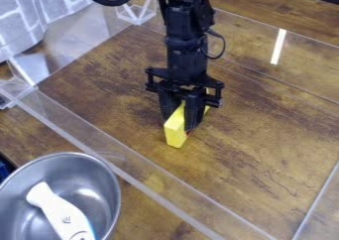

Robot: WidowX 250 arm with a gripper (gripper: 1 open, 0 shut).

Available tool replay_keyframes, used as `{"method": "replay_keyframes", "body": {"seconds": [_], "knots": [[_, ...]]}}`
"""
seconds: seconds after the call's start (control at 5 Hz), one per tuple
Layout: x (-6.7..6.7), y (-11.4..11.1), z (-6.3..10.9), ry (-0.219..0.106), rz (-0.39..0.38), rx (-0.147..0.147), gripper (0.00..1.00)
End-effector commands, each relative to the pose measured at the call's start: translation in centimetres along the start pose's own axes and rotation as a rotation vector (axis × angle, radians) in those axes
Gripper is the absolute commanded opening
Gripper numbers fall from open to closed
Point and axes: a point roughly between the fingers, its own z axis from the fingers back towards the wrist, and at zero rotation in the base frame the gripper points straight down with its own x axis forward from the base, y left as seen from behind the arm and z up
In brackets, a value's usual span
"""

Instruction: Move the yellow butter to the left side of the table

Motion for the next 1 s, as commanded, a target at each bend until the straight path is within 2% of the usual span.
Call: {"method": "replay_keyframes", "body": {"seconds": [0.0,0.2,0.8], "knots": [[0.4,1.2,-1.1,-0.009,0.028,0.001,0.00],[0.4,1.4,-1.4,-0.009,0.038,0.003,0.00],[-0.1,1.0,2.1,-0.053,0.008,0.003,0.00]]}}
